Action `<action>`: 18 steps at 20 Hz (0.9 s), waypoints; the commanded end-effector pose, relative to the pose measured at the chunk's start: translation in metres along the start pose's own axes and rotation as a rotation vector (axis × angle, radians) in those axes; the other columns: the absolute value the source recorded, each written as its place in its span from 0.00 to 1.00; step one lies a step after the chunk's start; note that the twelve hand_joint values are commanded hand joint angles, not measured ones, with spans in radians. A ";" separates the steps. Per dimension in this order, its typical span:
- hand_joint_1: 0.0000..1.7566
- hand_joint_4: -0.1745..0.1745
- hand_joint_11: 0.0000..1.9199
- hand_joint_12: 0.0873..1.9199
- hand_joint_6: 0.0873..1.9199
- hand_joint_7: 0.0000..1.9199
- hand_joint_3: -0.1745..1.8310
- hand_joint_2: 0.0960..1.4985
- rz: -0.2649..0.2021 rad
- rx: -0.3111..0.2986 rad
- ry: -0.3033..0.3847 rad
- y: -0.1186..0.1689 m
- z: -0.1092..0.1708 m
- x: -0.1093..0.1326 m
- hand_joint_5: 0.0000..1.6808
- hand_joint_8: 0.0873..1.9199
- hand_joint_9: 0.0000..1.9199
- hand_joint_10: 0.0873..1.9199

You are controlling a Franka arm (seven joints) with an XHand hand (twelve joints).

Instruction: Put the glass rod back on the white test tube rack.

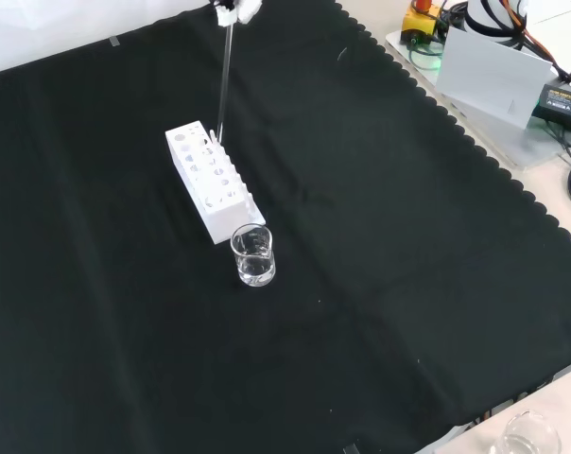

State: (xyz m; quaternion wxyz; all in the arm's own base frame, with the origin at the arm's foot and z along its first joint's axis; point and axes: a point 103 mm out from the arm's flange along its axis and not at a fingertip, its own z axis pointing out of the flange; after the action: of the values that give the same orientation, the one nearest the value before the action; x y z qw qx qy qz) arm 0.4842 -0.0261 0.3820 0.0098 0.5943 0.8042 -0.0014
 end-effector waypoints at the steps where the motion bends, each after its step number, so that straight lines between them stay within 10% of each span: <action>1: 0.75 0.00 0.89 0.24 0.13 0.74 0.00 0.67 0.002 0.001 0.017 0.007 0.006 -0.001 0.82 0.14 0.95 0.16; 18: 0.75 0.00 0.89 0.24 0.13 0.74 0.00 0.67 0.027 0.018 0.018 0.002 0.024 -0.018 0.82 0.13 0.95 0.16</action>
State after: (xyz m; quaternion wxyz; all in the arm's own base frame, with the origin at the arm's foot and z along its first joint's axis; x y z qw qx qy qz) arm 0.4955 -0.0387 0.3618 -0.0041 0.6027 0.7980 0.0070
